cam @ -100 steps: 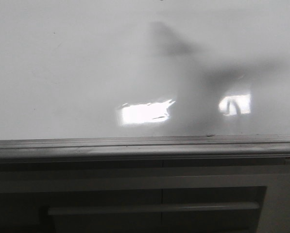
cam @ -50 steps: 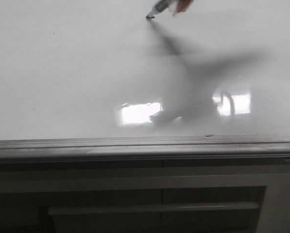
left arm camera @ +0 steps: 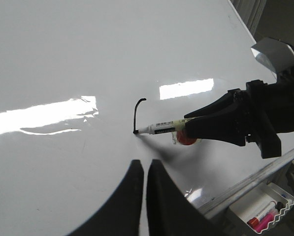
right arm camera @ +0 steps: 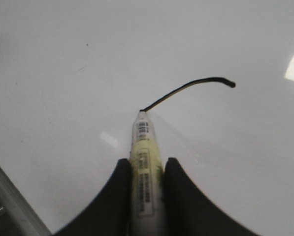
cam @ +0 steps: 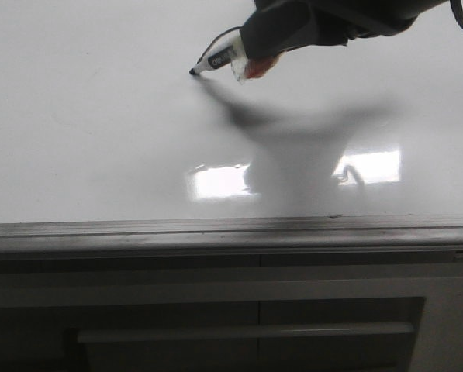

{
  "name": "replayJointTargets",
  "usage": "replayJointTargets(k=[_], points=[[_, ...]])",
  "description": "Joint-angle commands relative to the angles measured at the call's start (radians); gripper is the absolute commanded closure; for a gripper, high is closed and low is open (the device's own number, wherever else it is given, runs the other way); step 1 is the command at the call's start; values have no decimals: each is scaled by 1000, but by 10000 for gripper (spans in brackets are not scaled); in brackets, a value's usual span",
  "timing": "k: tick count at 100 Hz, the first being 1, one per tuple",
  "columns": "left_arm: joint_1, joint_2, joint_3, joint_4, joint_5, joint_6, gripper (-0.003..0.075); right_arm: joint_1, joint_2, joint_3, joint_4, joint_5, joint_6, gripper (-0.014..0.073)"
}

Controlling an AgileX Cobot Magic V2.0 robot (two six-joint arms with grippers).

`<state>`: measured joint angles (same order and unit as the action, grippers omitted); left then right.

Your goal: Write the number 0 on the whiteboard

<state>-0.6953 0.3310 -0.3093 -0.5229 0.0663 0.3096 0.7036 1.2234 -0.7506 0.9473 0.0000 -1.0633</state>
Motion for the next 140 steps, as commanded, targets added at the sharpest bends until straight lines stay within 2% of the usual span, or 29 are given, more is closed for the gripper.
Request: replayJointTargets(k=[1,38,81,102,140], points=[[1,6,-27,-14,-54,-5,740,-6,-25,-1,12,6,-2,640],[1,6,-27,-16,-45,-5,740,-42,-147,112,64,22,0,640],[1,6,-27,-16,-40,-5,740,-189,-239,150,77,27,0,640],[1,6,-27,-16,-40,-5,740,-239,-196,94,77,26,0,641],[1,6,-27,-16,-40,-5,740,-235,-27,-71,56,112,0,641]])
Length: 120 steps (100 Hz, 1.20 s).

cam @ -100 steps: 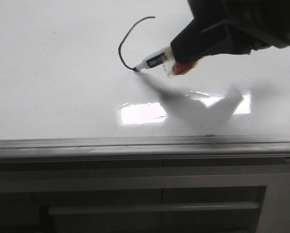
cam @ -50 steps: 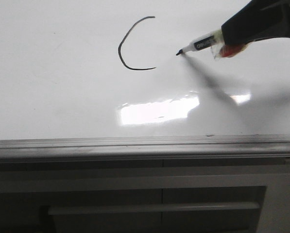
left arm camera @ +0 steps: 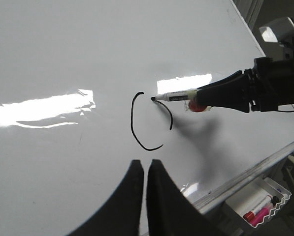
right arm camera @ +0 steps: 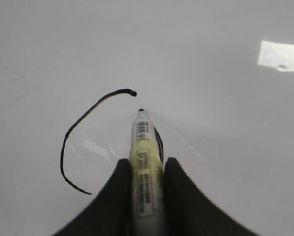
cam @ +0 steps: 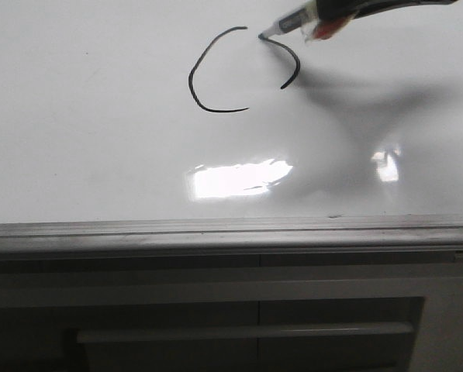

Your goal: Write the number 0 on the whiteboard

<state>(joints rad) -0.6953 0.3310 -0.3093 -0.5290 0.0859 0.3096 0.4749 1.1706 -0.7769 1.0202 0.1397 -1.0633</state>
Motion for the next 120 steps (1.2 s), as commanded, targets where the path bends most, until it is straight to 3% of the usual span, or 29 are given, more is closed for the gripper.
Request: replayJointTargets(k=[1,31,48,73,80,92,97,102,120], points=[[1,6,-27,-10,-60,-5,740,-6,30,-49,-17,-28,0,641],[1,6,-27,-10,-60,-5,740,-6,45,-78,-25,-3,-2,641],[1,6,-27,-10,-60,-5,740,-2,-33,-163,-29,120,-21,641],[1,10,-36,-40,-29,-5,724,13,-191,-199,-135,323,-21,641],[1,26,-72,-19,61,13,650,13,-207,-199,-151,428,-21,641],[1,93,-181,44,262,71,400,13,-211,-195,-151,576,-21,641],[1,131,-233,54,339,105,331,13,-211,-183,-151,587,-21,641],[1,174,-286,54,426,168,304,13,-213,-176,-151,589,-21,641],[1,333,-456,34,619,333,323,39,-213,-172,-151,593,-21,641]])
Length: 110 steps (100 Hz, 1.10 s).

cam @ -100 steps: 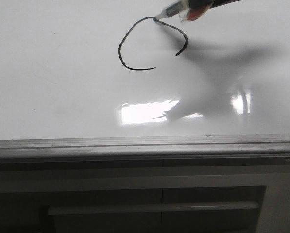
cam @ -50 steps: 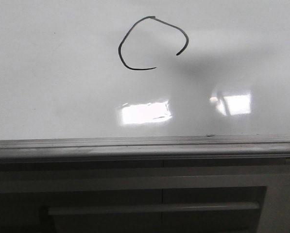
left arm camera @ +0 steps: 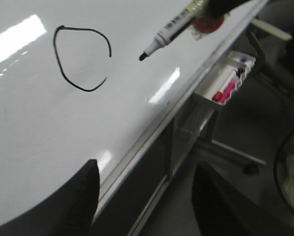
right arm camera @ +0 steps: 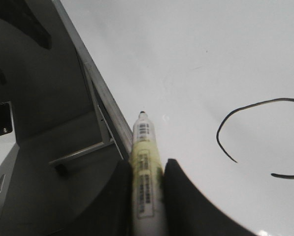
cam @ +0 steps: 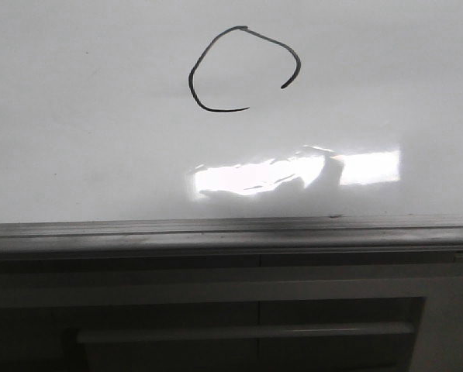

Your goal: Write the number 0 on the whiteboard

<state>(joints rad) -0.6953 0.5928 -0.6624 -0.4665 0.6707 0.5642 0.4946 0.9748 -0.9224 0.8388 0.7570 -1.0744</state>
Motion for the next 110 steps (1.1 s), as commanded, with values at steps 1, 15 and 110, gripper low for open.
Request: replayJointTargets(k=[1,15,110], points=[[1,83,-108,-28,47,86,323,26,-17,-26,30,-24,-10,641],[1,196,-222,-39,185,154,323,135,0,-26,28,-19,-34,641],[1,387,-385,-19,410,222,444,481,145,-121,26,-92,-34,641]])
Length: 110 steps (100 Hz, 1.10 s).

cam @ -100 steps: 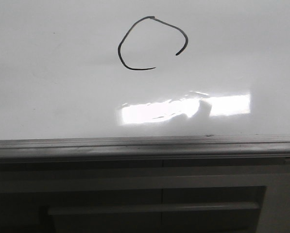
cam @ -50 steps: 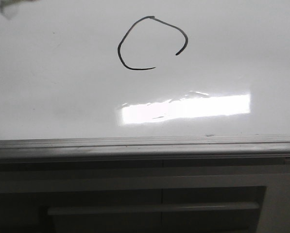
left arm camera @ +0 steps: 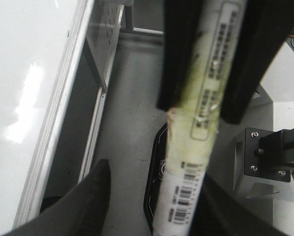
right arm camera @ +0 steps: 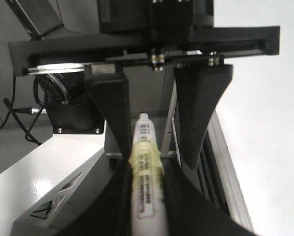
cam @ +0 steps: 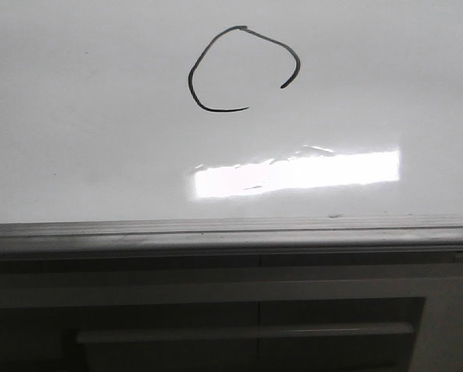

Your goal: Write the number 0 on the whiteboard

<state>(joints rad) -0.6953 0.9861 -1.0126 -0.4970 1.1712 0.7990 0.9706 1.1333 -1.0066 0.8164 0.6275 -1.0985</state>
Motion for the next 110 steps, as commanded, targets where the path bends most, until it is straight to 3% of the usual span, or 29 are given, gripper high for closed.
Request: replayJointTargets(k=[1,15,22,40,55,63,76,82,89,110], points=[[1,-6,-35,12,-93,-13,444,5,-14,-37,49,41,-10,641],[1,-6,-35,21,-107,-20,452,5,-14,-37,49,57,-10,641],[1,-6,-35,19,-105,-20,493,5,-14,-37,49,55,-10,641],[1,-6,-35,17,-113,-20,742,5,-14,-37,49,55,-10,641],[1,-6,-35,1,-119,-20,740,5,-14,-37,49,24,-2,625],[1,-6,-35,-5,-119,-20,740,5,-14,-37,49,3,0,522],[1,-6,-30,-53,-159,-26,740,5,-14,-37,49,-59,3,198],[1,-6,-22,-80,-187,-30,740,-2,-20,-37,47,-93,3,109],[1,-6,-1,-116,-226,-30,740,-29,-35,-37,45,-139,3,67],[1,-10,145,-219,-443,-54,740,-219,-160,-37,45,-228,38,72]])
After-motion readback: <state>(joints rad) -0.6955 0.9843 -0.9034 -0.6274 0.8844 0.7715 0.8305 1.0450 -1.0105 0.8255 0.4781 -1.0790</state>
